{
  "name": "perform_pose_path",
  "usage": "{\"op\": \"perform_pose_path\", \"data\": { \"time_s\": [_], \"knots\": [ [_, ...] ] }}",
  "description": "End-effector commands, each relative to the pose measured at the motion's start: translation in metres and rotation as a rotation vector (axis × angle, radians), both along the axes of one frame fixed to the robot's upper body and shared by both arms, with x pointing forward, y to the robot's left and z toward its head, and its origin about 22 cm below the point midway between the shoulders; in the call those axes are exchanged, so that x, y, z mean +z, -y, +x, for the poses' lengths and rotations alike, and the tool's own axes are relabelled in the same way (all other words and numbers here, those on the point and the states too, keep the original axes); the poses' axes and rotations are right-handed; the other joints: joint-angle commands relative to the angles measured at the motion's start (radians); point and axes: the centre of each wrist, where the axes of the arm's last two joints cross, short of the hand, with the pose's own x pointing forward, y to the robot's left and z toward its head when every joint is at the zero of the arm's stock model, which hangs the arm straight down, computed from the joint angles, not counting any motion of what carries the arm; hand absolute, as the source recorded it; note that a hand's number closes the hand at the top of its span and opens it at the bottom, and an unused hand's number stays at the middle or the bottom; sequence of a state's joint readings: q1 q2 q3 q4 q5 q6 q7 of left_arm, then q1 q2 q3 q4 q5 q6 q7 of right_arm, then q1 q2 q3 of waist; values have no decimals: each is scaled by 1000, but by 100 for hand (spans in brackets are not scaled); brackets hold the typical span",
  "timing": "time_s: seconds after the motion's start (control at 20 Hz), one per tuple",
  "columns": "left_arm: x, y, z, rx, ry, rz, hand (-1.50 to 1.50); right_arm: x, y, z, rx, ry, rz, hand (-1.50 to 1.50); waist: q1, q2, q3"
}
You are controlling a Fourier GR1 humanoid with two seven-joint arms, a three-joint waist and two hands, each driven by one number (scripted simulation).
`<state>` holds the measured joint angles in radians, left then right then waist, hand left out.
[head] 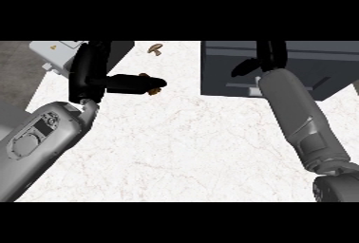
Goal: Pick up the can, place it into the drawer and close the drawer
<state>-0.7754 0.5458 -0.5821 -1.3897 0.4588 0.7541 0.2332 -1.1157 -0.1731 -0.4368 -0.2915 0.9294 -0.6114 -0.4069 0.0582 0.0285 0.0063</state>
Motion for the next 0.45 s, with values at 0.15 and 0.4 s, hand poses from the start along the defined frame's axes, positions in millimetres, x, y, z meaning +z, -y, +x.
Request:
{"op": "perform_pose_path", "data": {
  "time_s": [0.15,0.4],
  "knots": [
    [-8,-14,-8,33,1,-14,-150,21,-31,7,60,23,443,-150,6,-16,-3],
    [-17,-9,-9,24,-9,-7,-150,23,-49,7,103,24,464,-150,-8,-10,-5]
  ]
}}
